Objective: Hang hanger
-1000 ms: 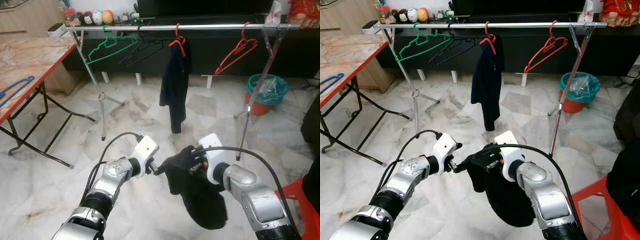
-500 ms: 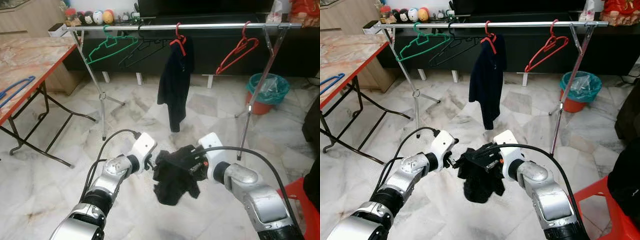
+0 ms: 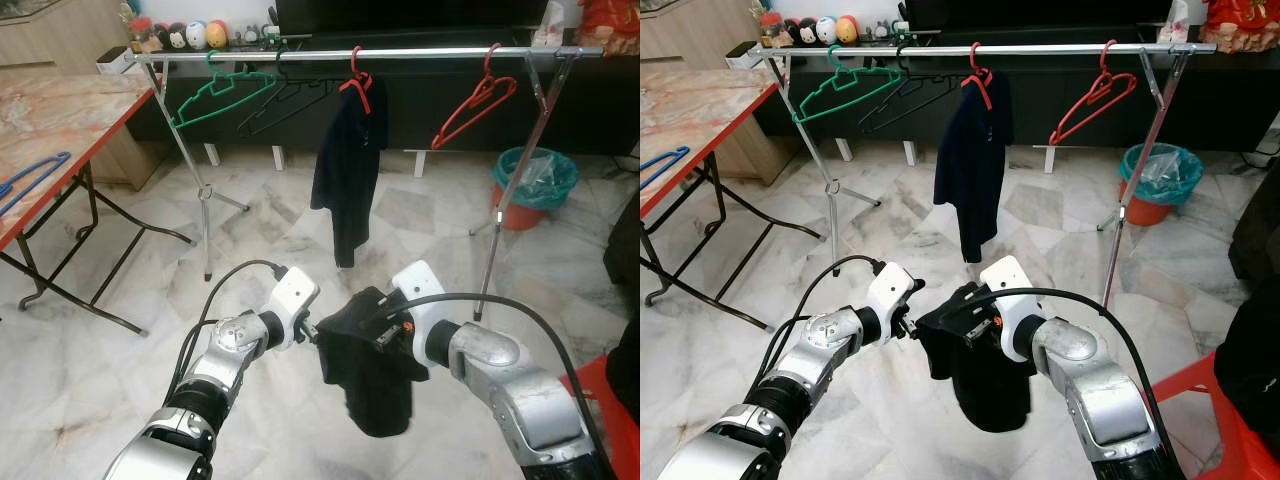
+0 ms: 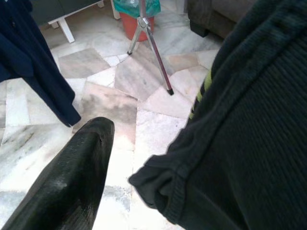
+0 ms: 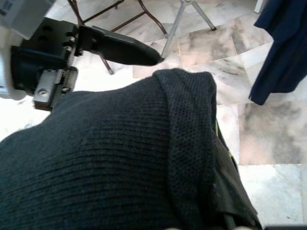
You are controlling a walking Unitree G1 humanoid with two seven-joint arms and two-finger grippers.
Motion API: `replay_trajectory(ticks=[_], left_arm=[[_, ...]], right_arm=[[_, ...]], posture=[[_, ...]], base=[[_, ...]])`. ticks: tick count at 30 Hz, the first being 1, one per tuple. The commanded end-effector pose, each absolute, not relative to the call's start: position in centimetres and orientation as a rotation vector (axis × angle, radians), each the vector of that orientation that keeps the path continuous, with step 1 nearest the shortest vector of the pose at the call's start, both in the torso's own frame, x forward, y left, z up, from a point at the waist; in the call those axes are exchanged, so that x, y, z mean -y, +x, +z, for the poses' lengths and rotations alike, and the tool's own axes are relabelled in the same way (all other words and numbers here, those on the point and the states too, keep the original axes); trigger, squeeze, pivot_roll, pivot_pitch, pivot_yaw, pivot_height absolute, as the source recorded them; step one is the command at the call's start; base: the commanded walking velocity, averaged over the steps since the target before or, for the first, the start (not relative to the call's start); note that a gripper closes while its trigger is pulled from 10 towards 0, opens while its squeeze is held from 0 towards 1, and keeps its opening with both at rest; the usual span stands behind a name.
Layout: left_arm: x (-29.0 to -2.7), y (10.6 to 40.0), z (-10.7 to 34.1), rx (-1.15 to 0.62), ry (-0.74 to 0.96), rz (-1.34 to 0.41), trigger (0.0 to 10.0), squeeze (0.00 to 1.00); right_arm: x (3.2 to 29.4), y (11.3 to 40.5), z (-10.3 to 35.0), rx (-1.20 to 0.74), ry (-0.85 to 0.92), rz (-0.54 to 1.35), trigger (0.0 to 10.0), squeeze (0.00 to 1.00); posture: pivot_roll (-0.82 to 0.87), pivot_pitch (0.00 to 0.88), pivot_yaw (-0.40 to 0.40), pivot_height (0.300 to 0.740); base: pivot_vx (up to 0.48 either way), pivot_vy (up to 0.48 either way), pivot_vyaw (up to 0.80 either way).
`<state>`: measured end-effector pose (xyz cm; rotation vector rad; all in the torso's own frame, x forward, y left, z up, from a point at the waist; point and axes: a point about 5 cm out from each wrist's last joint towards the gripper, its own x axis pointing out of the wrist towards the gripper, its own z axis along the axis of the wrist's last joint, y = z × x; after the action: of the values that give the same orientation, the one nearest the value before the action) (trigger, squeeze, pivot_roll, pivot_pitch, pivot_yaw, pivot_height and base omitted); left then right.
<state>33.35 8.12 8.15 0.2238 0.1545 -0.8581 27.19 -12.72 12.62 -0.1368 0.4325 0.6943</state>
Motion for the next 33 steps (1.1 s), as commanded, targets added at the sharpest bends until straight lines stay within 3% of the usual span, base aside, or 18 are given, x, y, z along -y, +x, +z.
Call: replay_trajectory(ticks=[1, 22, 33], left_arm=[[-8.3, 33.2, 8.1, -0.144, 0.205, -0.862, 0.0, 0.00], [-7.3, 33.1, 8.5, -0.106, 0.085, -0.885, 0.0, 0.00], [-8.0, 33.1, 9.2, -0.113, -0.016, -0.940, 0.0, 0.00]], right_arm=[[11.7, 26.6, 13.5, -0.396, -0.127, 0.755, 10.0, 0.00], [12.8, 26.4, 13.3, -0.422, -0.134, 0.747, 10.0, 0.00], [12.4, 26.6, 13.4, -0.408, -0.123, 0.740, 10.0, 0.00]], posture=[[-0.16, 0.039, 0.104, 0.740], [-0.17, 0.020, 0.061, 0.740], [-0.15, 0.046, 0.095, 0.740]], base=[[0.000, 0.000, 0.00], [0.000, 0.000, 0.00], [0.000, 0.000, 0.00]])
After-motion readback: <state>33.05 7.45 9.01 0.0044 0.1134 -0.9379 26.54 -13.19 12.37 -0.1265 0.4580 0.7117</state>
